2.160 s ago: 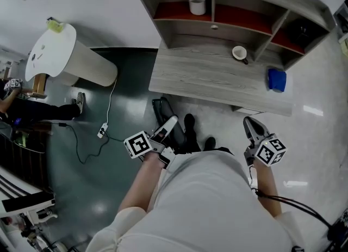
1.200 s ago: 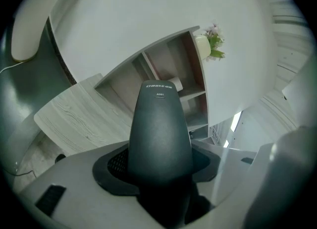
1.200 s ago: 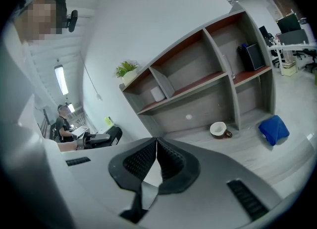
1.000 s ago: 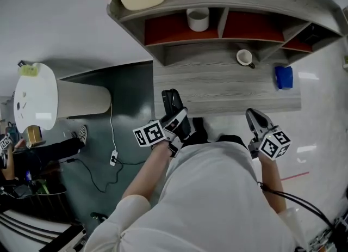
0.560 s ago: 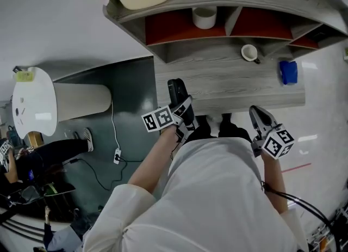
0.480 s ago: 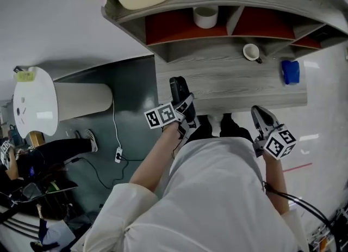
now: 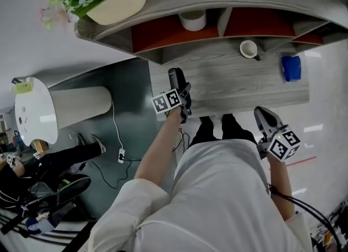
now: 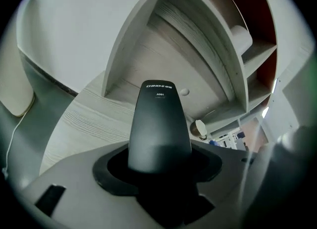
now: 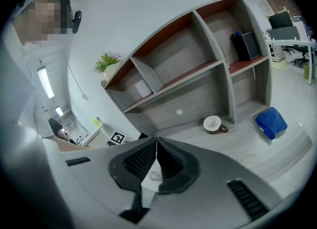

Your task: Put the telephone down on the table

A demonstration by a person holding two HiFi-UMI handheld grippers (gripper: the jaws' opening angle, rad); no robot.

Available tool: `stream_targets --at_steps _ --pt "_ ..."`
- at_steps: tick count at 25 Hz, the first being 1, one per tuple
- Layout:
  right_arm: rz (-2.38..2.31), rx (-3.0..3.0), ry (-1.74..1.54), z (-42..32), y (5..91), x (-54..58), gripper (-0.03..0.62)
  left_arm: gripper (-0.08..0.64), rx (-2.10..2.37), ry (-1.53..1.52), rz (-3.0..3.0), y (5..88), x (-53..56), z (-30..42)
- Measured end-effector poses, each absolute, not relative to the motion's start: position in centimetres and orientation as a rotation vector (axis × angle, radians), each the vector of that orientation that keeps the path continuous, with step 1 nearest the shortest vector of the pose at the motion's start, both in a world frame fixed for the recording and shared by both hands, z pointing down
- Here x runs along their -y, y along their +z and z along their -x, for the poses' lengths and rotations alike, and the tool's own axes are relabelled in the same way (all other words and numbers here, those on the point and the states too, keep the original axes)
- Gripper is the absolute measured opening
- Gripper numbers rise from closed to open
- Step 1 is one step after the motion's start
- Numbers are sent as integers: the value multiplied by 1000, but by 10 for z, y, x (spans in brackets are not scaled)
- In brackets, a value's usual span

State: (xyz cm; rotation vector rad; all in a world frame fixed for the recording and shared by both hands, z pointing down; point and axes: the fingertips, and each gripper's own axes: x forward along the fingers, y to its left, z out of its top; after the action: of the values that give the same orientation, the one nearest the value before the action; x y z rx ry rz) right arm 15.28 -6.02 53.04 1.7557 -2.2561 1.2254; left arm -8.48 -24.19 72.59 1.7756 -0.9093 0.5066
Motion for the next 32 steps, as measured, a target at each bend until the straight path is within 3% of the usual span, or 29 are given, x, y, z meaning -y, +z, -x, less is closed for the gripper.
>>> stream_targets --at_steps 17,32 --pt "-1674 2231 1269 -162 547 57 17 281 1116 950 -1686 819 285 57" --pt "-1668 2189 1314 -170 557 54 17 282 1215 1042 -1597 845 287 66"
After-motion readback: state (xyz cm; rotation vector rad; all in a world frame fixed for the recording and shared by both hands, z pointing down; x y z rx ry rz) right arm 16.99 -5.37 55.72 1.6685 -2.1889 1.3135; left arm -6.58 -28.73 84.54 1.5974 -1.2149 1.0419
